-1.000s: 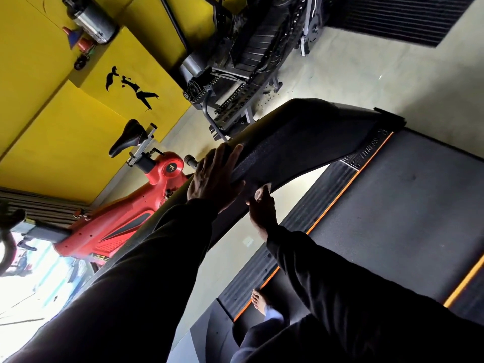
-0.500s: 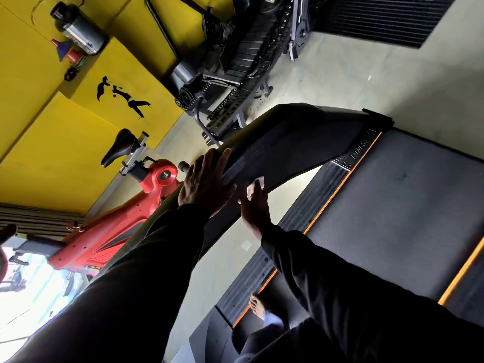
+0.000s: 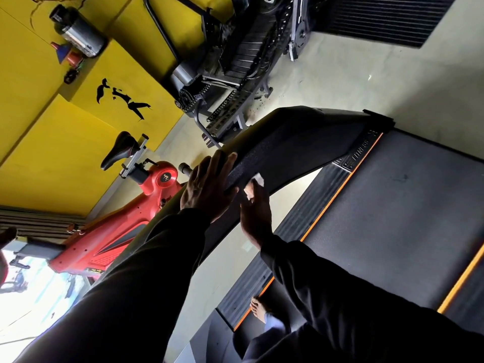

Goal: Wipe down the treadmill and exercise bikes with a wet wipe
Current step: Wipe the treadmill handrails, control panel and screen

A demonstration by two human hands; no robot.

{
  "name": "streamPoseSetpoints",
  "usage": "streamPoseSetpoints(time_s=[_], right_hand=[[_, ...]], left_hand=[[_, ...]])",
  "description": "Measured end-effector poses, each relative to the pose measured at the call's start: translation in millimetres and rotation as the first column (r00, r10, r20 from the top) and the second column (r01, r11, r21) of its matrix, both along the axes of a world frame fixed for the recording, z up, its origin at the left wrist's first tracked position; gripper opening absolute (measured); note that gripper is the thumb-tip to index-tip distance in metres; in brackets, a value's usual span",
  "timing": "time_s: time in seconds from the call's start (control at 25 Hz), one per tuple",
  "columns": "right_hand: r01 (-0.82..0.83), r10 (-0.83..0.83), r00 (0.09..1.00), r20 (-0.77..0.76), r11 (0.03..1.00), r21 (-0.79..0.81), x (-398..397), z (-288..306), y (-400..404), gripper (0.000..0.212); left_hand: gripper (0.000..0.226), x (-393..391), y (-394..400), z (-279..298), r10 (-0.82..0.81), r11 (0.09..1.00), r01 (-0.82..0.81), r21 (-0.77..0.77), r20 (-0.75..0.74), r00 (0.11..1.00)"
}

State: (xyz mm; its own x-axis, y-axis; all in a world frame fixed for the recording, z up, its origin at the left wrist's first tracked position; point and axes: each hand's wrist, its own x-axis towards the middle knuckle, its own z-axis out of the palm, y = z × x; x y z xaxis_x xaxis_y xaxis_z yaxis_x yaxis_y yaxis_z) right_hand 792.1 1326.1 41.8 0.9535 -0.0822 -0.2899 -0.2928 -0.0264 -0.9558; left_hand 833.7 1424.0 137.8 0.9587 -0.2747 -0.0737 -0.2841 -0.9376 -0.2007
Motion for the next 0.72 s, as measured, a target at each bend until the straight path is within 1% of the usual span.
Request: streamPoseSetpoints(time_s=[0.04, 0.12, 0.16, 0.24, 0.28, 0.36, 0.44, 0.48, 0.56, 0.68, 0.72], right_hand=[[0.019, -0.017, 0.998, 0.056, 1.000, -0.023, 0, 0, 2, 0.052], [-0.014, 0.017, 0.997, 0.070, 0.999, -0.041, 6, -7, 4, 0.057], [-0.056, 0.056, 0.998, 0.008, 0.998, -0.013, 9, -11, 2, 0.060], [-0.080, 0.099, 0.983, -0.155, 0.989, 0.122, 17, -24, -2, 0.068], [-0.070, 0.113, 0.971, -0.210, 0.976, 0.204, 19, -29, -4, 0.071], [-0.075, 0.139, 0.963, -0.232, 0.961, 0.265, 20, -33, -7, 0.074], [-0.086, 0.139, 0.968, -0.208, 0.966, 0.245, 16, -30, -5, 0.072], [-0.092, 0.128, 0.975, -0.181, 0.977, 0.193, 12, -28, -3, 0.072], [-0.113, 0.133, 0.980, -0.145, 0.983, 0.143, 10, -31, -3, 0.071], [-0.133, 0.188, 0.957, -0.221, 0.961, 0.242, 17, -42, -8, 0.072], [-0.127, 0.184, 0.949, -0.255, 0.966, 0.224, 17, -44, -8, 0.068]], left_hand=[[0.080, 1, -1, -1, 0.004, 1.000, -0.004, 0.002, 0.007, 1.000], [0.081, 3, -2, -2, 0.005, 1.000, -0.005, 0.012, 0.018, 1.000], [0.082, 4, -1, -2, 0.006, 1.000, -0.006, 0.015, 0.014, 1.000], [0.082, 7, -3, -1, 0.023, 1.000, -0.023, 0.021, -0.019, 1.000], [0.082, 8, -5, -1, 0.033, 0.999, -0.032, 0.025, -0.031, 0.999], [0.083, 11, -8, -1, 0.039, 0.999, -0.038, 0.029, -0.042, 0.998], [0.084, 13, -9, -2, 0.041, 0.999, -0.040, 0.029, -0.045, 0.998], [0.084, 14, -10, -2, 0.040, 0.999, -0.039, 0.024, -0.042, 0.998], [0.084, 15, -12, -3, 0.036, 0.999, -0.035, 0.022, -0.034, 0.999], [0.085, 16, -14, -2, 0.043, 0.998, -0.042, 0.036, -0.041, 0.998], [0.085, 17, -15, -2, 0.040, 0.999, -0.038, 0.038, -0.043, 0.998]])
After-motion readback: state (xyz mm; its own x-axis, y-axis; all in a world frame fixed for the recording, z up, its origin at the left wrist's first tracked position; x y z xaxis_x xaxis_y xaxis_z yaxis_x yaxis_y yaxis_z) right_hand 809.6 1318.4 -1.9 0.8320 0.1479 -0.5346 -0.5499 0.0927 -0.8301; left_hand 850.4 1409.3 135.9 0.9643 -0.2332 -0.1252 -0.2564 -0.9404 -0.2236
